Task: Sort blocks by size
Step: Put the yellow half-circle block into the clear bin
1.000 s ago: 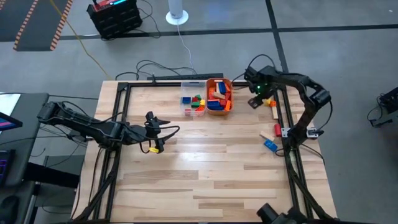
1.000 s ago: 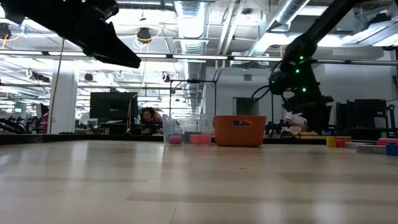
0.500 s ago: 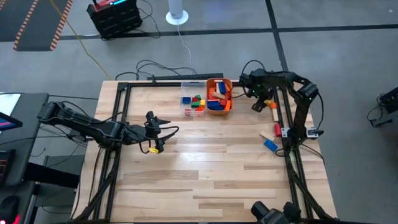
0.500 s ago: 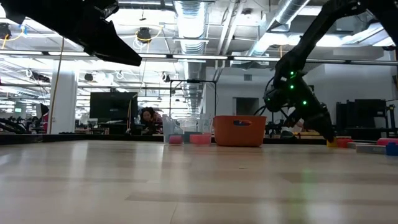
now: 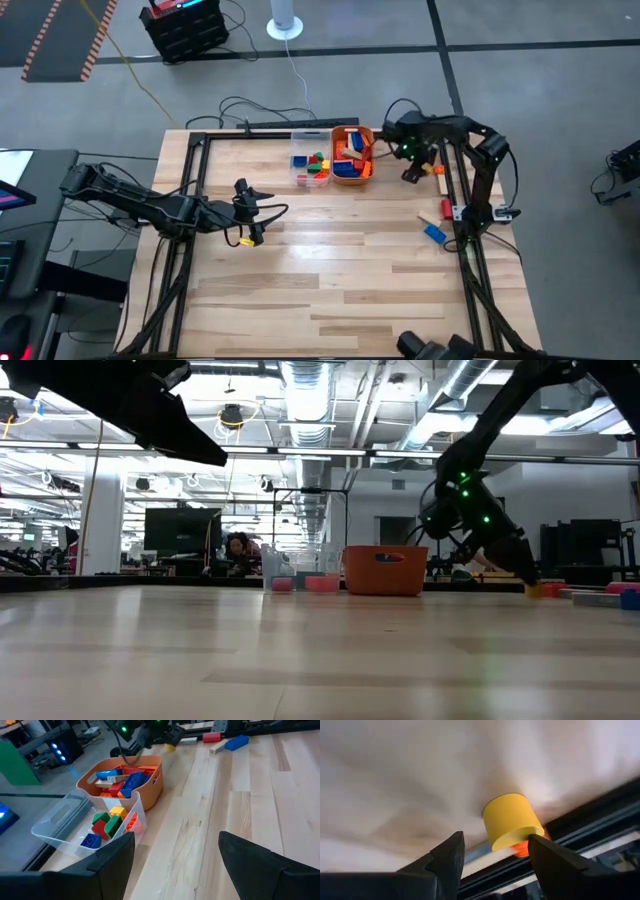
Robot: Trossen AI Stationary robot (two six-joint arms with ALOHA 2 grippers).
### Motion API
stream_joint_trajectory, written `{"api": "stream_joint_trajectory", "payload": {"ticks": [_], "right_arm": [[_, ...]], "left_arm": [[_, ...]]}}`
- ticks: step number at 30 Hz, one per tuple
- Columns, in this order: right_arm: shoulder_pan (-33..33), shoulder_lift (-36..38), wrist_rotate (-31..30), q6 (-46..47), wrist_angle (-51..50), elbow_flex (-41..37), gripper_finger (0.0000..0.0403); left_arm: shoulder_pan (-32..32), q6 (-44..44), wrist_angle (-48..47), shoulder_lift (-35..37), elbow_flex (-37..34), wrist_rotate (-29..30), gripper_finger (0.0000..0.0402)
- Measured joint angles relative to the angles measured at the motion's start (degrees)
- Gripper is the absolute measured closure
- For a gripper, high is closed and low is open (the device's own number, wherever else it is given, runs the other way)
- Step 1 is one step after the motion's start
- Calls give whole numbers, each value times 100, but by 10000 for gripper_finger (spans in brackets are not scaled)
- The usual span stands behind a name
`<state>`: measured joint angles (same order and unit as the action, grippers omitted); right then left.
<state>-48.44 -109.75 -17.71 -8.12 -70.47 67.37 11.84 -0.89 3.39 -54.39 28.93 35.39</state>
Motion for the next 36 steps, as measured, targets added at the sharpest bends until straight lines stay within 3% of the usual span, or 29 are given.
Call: {"api": "stream_joint_trajectory", "payload": {"ticks": [9,12,21,29,36], "right_arm": [[1511,833,415,494,-235,-13,158],[1739,1170,412,576,-137,-13,158],[1192,1332,278,944,642,-167,158],[613,1010,278,2045,571,-209,158],[583,1011,609,2136,490,-246,158]], "left_arm": [[0,63,4,0,0,149,121],[0,60,-1,0,0,149,121],[2,-131,-148,0,0,145,121],[2,-156,-263,0,2,143,121],[2,-95,-271,0,1,144,121]]}}
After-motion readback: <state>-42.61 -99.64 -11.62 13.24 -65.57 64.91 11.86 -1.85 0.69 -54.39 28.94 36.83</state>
